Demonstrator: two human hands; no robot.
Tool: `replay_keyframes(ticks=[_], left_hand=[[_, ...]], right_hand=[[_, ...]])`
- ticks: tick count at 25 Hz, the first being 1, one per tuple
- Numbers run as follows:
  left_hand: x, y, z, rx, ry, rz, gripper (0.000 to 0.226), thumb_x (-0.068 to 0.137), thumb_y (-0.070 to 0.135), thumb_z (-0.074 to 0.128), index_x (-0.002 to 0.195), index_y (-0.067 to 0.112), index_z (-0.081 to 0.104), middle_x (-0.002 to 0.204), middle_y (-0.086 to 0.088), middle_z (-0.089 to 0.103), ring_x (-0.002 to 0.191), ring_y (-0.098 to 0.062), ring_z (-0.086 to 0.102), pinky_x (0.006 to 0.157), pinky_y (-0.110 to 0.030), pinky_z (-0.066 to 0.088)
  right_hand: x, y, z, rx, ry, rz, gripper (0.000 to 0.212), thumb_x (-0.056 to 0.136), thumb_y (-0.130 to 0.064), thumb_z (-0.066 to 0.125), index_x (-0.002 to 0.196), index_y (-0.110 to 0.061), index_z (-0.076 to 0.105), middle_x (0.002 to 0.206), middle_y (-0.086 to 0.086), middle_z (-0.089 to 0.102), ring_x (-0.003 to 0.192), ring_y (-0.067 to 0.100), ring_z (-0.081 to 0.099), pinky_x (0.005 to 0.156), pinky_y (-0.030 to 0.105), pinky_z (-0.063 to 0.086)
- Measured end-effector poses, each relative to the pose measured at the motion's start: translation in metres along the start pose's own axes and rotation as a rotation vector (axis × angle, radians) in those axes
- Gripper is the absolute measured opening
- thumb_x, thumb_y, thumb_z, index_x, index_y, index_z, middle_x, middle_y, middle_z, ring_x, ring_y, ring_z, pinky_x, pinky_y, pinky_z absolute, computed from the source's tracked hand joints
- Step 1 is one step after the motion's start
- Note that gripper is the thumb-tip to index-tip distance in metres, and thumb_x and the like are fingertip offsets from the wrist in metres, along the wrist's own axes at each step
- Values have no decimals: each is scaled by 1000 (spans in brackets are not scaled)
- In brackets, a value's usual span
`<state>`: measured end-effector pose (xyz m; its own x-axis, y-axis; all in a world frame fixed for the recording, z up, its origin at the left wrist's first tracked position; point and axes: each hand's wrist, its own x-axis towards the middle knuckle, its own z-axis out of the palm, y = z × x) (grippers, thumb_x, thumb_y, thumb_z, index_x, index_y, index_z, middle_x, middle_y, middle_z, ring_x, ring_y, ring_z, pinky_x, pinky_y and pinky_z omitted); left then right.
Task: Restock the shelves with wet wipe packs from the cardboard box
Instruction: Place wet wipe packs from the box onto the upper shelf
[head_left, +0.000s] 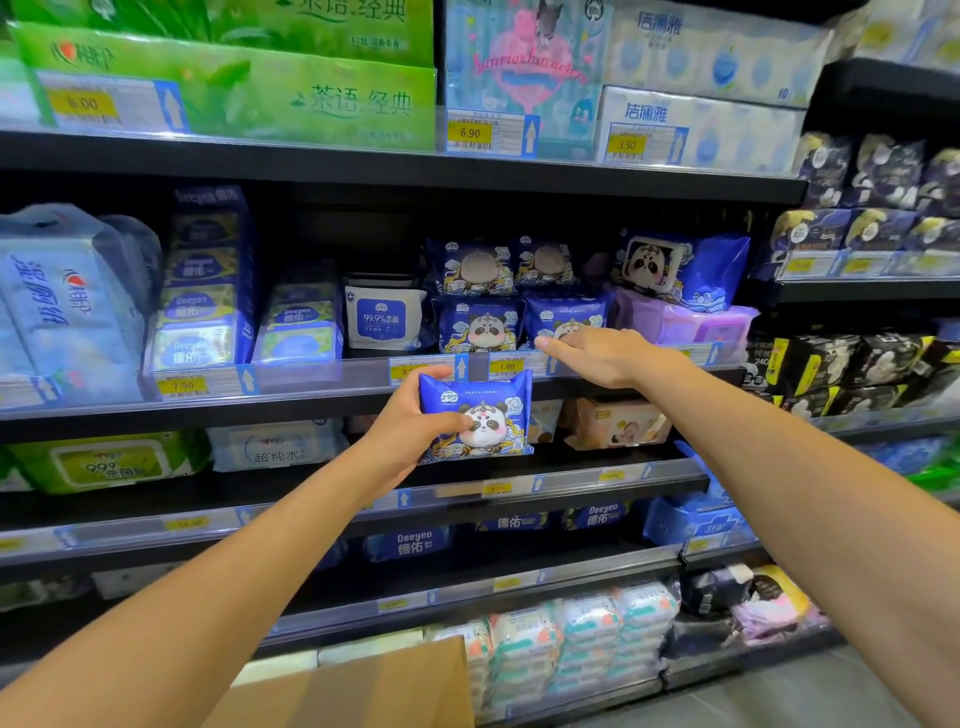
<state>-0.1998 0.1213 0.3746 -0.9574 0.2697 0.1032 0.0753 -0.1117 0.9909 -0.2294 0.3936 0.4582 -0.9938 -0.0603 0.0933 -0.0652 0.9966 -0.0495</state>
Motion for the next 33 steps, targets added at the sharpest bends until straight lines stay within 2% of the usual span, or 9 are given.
replay_keyframes(ticks=[4, 8, 13, 18, 20, 23, 27, 29, 33], left_hand=[[2, 4, 3, -2, -18, 17, 57, 85, -8, 77, 127, 23, 54, 134, -16, 64, 116, -31, 70, 103, -53, 55], [4, 13, 12, 11, -40, 50, 55, 85, -5, 79, 126, 21, 54, 131, -14, 67, 114, -27, 72, 102, -50, 56], [9, 26, 33, 48, -58, 104, 55, 86, -1, 80, 129, 20, 54, 129, -10, 69, 111, -22, 73, 94, -44, 60], [21, 43, 58, 108, -45, 155, 59, 84, 2, 82, 132, 19, 52, 130, -12, 67, 111, -24, 72, 96, -49, 60], [26, 50, 67, 127, -48, 184, 58, 83, 3, 83, 130, 19, 53, 129, -13, 67, 111, -25, 72, 97, -51, 59], [35, 59, 78, 154, -56, 226, 53, 84, 6, 83, 128, 17, 55, 123, -10, 71, 109, -22, 73, 96, -50, 59], [48, 76, 91, 343, -28, 314, 40, 89, 22, 81, 124, 17, 62, 113, 2, 74, 103, -14, 72, 92, -38, 61], [57, 90, 95, 547, -12, 364, 29, 95, 28, 75, 119, 19, 61, 100, 6, 69, 89, -8, 67, 79, -26, 57], [78, 111, 101, 731, -18, 349, 21, 100, 28, 67, 116, 16, 63, 99, -4, 70, 80, -16, 62, 64, -26, 48]], right_hand=[[-5, 6, 0, 32, 67, -27, 71, 98, -75, 20, 124, -26, 64, 139, 0, 60, 126, 28, 54, 105, 54, 41], [-18, 16, -4, 125, 151, -86, 61, 92, -73, 34, 123, -33, 68, 133, -5, 67, 122, 22, 60, 100, 52, 49], [-43, 22, -15, 339, 325, -152, 30, 102, -48, 52, 107, -27, 73, 110, -9, 70, 108, 15, 63, 92, 37, 49], [-63, 30, -10, 579, 279, -109, 63, 97, -65, 45, 113, -9, 70, 112, 10, 72, 107, 27, 65, 103, 47, 48], [-71, 31, -13, 699, 213, -114, 57, 97, -63, 52, 113, -12, 70, 106, -2, 73, 105, 20, 67, 99, 38, 48], [-75, 32, -16, 775, 152, -130, 36, 92, -45, 72, 116, -19, 67, 87, -2, 76, 86, 10, 71, 81, 23, 51], [-61, 37, -21, 854, 321, -105, 40, 86, -33, 82, 118, -17, 64, 80, 0, 77, 79, 15, 73, 77, 33, 55], [-49, 44, -28, 834, 429, -64, 35, 84, -33, 84, 107, -23, 60, 66, -11, 65, 65, 7, 62, 67, 27, 48], [-28, 54, -34, 749, 528, -19, 33, 83, -33, 85, 101, -26, 59, 51, -18, 56, 51, -3, 52, 59, 24, 42]])
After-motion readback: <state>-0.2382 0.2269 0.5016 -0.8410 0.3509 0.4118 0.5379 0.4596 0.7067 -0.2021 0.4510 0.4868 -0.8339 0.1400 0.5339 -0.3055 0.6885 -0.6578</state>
